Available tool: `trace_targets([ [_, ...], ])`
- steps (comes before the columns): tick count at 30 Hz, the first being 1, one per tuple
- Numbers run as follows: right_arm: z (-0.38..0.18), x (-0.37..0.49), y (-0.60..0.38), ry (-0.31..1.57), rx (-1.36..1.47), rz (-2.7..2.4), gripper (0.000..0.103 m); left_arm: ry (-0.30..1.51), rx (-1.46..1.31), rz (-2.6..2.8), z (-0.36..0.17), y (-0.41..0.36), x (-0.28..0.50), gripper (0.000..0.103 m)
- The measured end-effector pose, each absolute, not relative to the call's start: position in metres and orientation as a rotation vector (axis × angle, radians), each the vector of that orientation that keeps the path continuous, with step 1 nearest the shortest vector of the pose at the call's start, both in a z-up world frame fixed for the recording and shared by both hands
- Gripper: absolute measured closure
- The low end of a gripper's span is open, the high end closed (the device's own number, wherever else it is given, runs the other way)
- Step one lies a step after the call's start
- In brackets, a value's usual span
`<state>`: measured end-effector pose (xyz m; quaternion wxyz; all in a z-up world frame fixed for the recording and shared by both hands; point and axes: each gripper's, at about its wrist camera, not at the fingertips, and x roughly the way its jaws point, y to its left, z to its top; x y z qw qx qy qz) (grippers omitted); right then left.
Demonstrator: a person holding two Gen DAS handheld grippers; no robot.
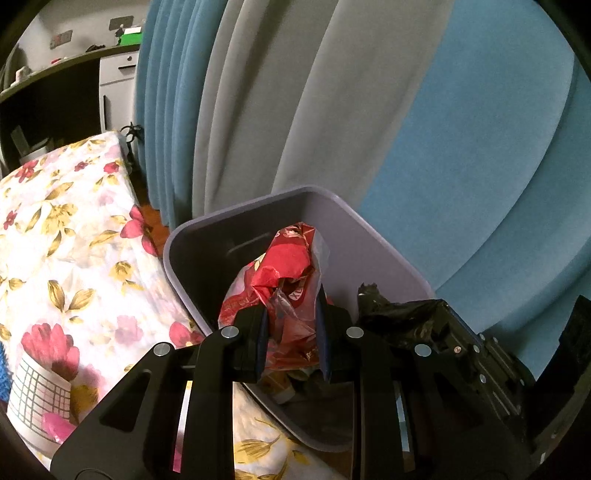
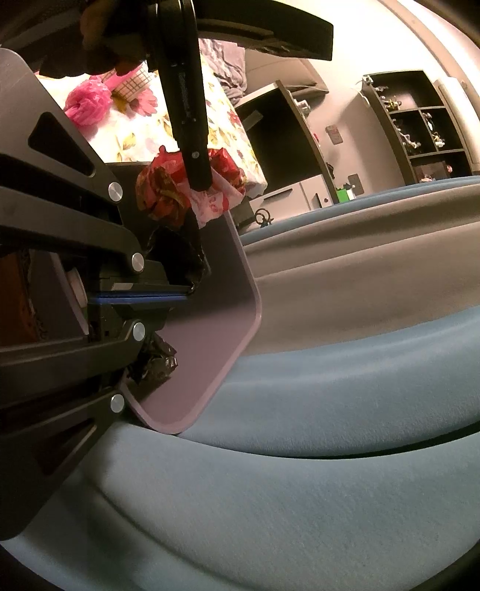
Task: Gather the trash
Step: 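Open both tools to drop the black and red bags into the bin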
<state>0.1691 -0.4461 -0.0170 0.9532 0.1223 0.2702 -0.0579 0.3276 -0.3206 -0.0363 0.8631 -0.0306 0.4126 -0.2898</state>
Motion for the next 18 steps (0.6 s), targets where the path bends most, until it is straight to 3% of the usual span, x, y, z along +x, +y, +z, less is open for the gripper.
trace_targets([
  [18, -0.0224, 0.1698, -0.4448, 0.563, 0.241, -0.107, 0.102, 0.893, -0.092, -0.629, -0.0454, -0.3231, 0.3368, 0.082],
])
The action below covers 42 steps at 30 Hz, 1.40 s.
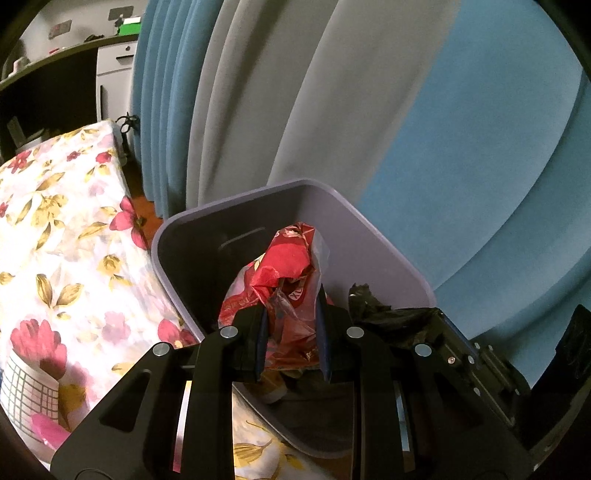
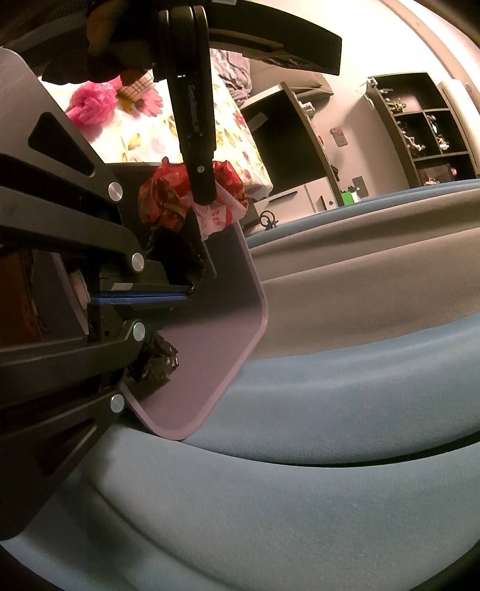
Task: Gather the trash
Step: 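Open both tools to drop the black and red bags into the bin, then move both tools back over the remaining trash on the bed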
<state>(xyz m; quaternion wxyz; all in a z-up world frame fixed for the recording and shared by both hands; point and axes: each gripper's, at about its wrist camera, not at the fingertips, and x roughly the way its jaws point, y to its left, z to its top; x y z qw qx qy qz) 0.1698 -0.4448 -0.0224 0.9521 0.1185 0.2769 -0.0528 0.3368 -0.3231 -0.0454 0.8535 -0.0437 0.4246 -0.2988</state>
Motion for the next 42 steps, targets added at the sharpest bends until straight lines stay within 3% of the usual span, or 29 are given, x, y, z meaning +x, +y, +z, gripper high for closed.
trace_targets([
  [8, -0.022, 0.167, -0.445, 0.567, 0.249, -0.108, 0.101, 0.909, -0.114, -0.624, -0.047, -0.321, 0.340, 0.081],
  [11, -0.023, 0.168, -0.445, 0.569, 0.250, -0.107, 0.097, 0.909, -0.113, -0.622, -0.046, -0.321, 0.339, 0.074],
  [13, -0.023, 0.167, -0.445, 0.566, 0.250, -0.111, 0.067, 0.896, -0.105, -0.602, -0.044, -0.319, 0.336, 0.044],
  [15, -0.022, 0.164, -0.445, 0.553, 0.257, -0.120, 0.050, 0.871, -0.116, -0.568, -0.040, -0.314, 0.332, 0.028],
  [18, -0.020, 0.158, -0.447, 0.538, 0.269, -0.147, 0.032, 0.840, -0.126, -0.530, -0.031, -0.305, 0.325, 0.016],
  [22, -0.018, 0.151, -0.451, 0.530, 0.285, -0.187, 0.016, 0.798, -0.140, -0.479, -0.019, -0.289, 0.311, 0.010],
  [42, 0.010, 0.091, -0.383, 0.454, 0.213, -0.186, 0.010, 0.629, -0.100, -0.270, 0.011, -0.166, 0.198, 0.007],
])
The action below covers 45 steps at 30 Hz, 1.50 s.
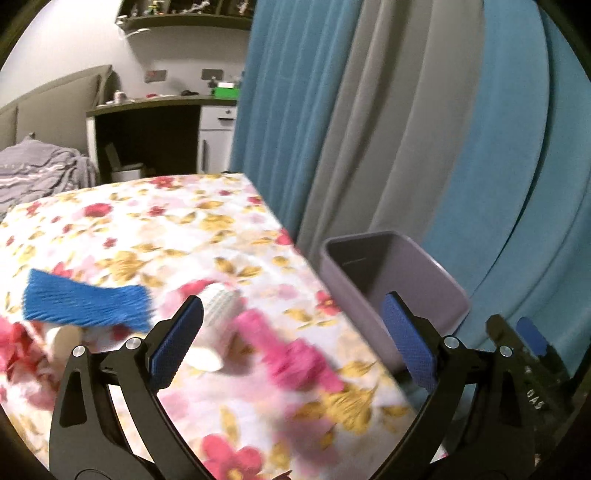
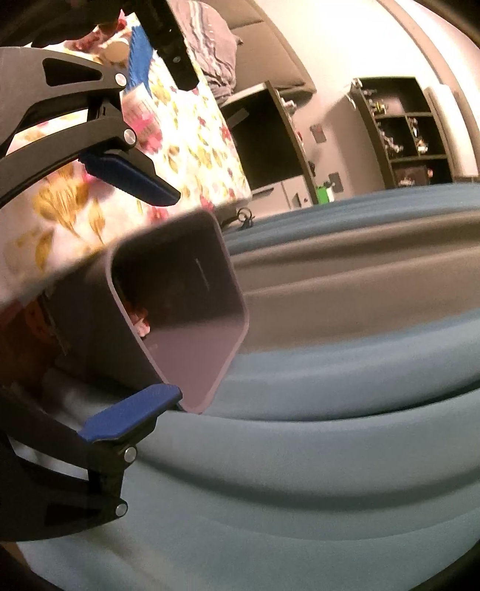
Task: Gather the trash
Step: 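Move both tools back over the remaining trash on the bed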
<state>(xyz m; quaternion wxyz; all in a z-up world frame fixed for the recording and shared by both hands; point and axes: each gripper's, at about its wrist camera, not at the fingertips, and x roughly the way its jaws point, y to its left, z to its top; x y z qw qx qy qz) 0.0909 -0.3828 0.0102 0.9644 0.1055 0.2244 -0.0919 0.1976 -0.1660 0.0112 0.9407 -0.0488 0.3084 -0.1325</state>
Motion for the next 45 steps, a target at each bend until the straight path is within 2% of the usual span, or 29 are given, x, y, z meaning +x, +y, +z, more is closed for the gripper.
trace_targets([
  [13, 0.013, 0.064, -0.302, 0.439, 0.152, -0.067, 0.006, 0.594, -0.150, -0.060, -0.007, -0.045, 0.128, 0.007],
  [28, -0.015, 0.086, -0.248, 0.507, 0.086, -0.009, 0.006, 0.539, -0.205, 0.162, -0.024, 0.061, 0.074, 0.007],
  [35, -0.032, 0.107, -0.240, 0.571, 0.091, 0.005, 0.006, 0.541, -0.246, 0.218, -0.028, 0.091, 0.073, 0.007],
  [45, -0.042, 0.127, -0.244, 0.616, 0.095, 0.006, 0.009, 0.561, -0.230, 0.208, -0.035, 0.087, 0.080, 0.007],
])
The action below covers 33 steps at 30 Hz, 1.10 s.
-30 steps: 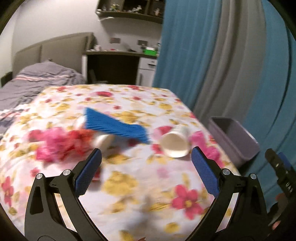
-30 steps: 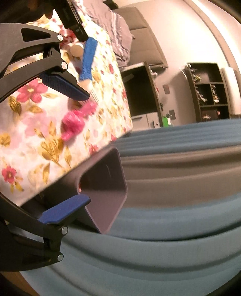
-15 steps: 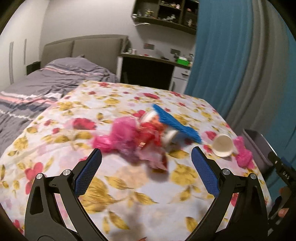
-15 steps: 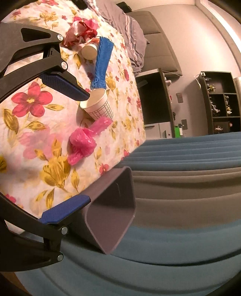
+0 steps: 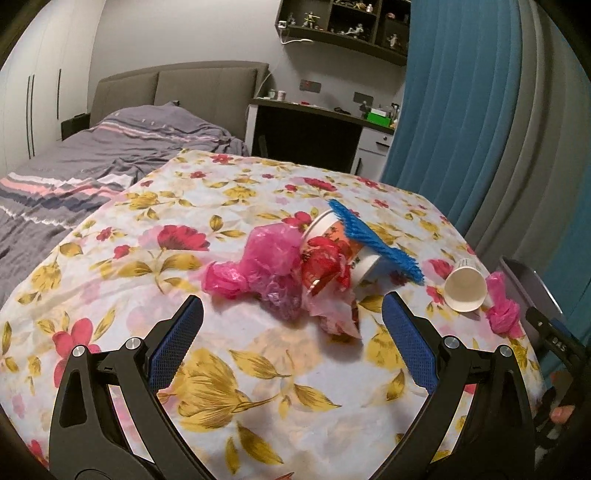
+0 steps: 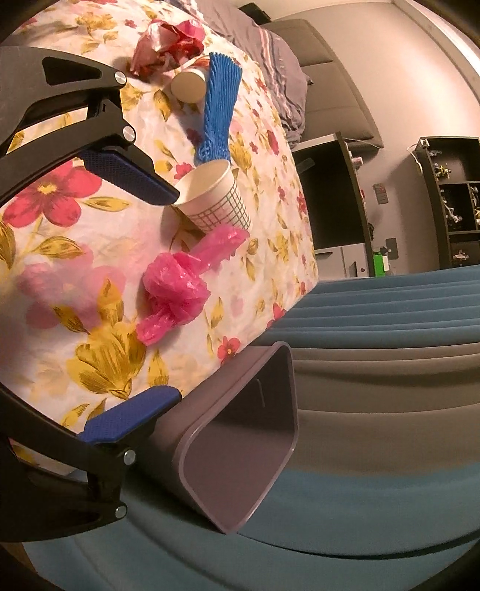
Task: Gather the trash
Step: 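Move both tools back over the remaining trash on the bed, then grasp the pink bag with the right tool while the left tool grasps the white grid cup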
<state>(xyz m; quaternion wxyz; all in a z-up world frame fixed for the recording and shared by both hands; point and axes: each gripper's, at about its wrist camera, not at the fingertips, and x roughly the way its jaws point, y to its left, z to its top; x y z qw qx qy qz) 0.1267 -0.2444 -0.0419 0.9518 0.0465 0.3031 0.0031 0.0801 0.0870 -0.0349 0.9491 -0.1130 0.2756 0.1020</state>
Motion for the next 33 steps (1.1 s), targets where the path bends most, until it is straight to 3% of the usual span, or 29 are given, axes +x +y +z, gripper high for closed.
trace_targets([
  [11, -0.056, 0.159, -0.249, 0.676, 0.101, 0.014, 0.019, 0.583, -0.170, 0.104, -0.033, 0.044, 0.090, 0.007],
  [21, -0.068, 0.182, -0.250, 0.747, 0.120, 0.068, 0.054, 0.618, -0.179, -0.050, -0.036, -0.007, 0.112, 0.007],
  [28, -0.069, 0.182, -0.252, 0.750, 0.146, 0.099, 0.067, 0.637, -0.204, -0.152, -0.035, -0.045, 0.144, 0.008],
  [33, -0.069, 0.181, -0.257, 0.751, 0.181, 0.106, 0.068, 0.690, -0.216, -0.213, -0.045, -0.066, 0.176, 0.022],
])
